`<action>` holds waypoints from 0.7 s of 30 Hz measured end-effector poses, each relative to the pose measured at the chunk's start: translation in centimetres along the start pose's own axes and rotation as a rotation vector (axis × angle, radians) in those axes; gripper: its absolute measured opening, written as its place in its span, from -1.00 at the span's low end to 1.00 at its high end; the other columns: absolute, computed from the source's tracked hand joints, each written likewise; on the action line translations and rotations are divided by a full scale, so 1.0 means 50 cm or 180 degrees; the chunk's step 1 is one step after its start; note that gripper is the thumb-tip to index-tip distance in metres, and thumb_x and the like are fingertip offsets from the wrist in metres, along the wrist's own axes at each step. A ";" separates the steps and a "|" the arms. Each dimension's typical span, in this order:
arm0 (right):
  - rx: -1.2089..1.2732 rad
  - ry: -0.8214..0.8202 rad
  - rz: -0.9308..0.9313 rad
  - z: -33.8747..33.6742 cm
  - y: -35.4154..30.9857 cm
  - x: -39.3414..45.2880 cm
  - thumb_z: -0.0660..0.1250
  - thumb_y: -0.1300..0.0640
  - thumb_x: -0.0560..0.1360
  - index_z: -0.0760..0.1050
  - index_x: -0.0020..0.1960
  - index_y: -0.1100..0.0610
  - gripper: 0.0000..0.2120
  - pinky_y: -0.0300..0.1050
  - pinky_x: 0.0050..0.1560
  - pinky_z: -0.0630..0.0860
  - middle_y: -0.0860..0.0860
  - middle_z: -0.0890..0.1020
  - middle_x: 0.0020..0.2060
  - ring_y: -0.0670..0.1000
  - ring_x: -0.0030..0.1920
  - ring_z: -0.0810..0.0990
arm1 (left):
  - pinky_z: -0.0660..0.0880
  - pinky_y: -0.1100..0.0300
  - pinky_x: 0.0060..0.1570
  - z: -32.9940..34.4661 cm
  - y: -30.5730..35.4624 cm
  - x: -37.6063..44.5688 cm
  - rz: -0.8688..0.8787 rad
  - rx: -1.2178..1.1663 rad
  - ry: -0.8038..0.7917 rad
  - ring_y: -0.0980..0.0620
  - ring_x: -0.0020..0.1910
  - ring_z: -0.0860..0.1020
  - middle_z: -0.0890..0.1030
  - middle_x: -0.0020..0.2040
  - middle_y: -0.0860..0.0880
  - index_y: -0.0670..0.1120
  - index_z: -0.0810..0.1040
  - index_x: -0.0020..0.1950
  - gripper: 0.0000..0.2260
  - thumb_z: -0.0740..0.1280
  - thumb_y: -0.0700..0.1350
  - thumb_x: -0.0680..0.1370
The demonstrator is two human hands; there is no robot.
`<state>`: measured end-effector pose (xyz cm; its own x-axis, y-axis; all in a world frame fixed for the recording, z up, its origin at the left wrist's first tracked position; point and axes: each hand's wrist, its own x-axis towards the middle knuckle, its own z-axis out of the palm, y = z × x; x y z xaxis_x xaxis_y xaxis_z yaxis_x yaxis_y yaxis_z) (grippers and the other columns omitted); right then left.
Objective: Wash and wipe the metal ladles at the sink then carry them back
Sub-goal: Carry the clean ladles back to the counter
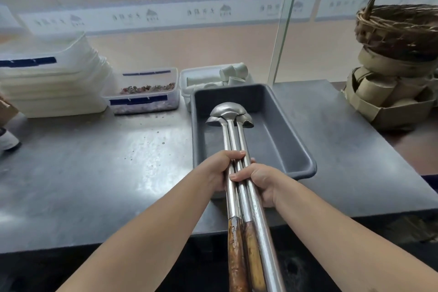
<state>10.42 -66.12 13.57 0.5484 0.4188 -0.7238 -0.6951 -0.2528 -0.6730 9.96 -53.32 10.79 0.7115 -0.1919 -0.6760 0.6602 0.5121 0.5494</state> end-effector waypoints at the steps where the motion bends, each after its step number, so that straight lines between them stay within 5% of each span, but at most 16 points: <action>1: -0.0019 0.0014 0.0030 -0.017 -0.017 0.018 0.38 0.35 0.43 0.56 0.10 0.31 -0.76 0.05 -0.17 0.60 0.24 0.68 -0.26 0.18 -0.31 0.69 | 0.50 -0.02 0.22 0.008 0.011 0.021 -0.0001 -0.0042 0.0033 -0.09 -0.02 0.60 0.66 -0.10 -0.10 -0.19 0.63 -0.01 -0.79 0.31 -0.07 0.53; 9: -0.0118 -0.0167 0.0386 -0.099 -0.095 0.135 0.34 0.34 0.47 0.56 -0.07 0.29 -0.95 0.01 -0.23 0.57 0.21 0.67 -0.36 0.18 -0.30 0.65 | 0.55 -0.01 0.12 0.026 0.066 0.146 0.0031 -0.0268 0.0333 -0.09 -0.09 0.62 0.67 -0.12 -0.13 -0.22 0.62 0.01 -0.77 0.28 -0.07 0.58; 16: -0.0030 -0.0123 0.0566 -0.122 -0.099 0.224 0.38 0.35 0.44 0.55 0.15 0.24 -0.72 0.03 -0.23 0.62 0.24 0.69 -0.20 0.20 -0.25 0.69 | 0.42 -0.08 0.34 -0.002 0.071 0.220 -0.0066 -0.0524 0.0397 -0.12 0.09 0.58 0.64 0.01 -0.13 -0.25 0.54 0.13 -0.75 0.27 -0.08 0.59; 21: -0.0052 -0.0094 0.0578 -0.126 -0.108 0.271 0.37 0.31 0.48 0.56 0.12 0.29 -0.78 -0.01 -0.28 0.62 0.24 0.69 -0.19 0.18 -0.26 0.70 | 0.46 -0.10 0.29 -0.029 0.086 0.259 0.0065 -0.0540 0.0477 -0.14 0.06 0.60 0.63 0.03 -0.17 -0.28 0.52 0.19 -0.70 0.23 -0.07 0.62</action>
<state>24.54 -64.60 6.42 0.4005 0.3903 -0.8290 -0.7737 -0.3407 -0.5342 21.68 -52.38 3.66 0.6722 -0.0602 -0.7379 0.5872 0.6505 0.4818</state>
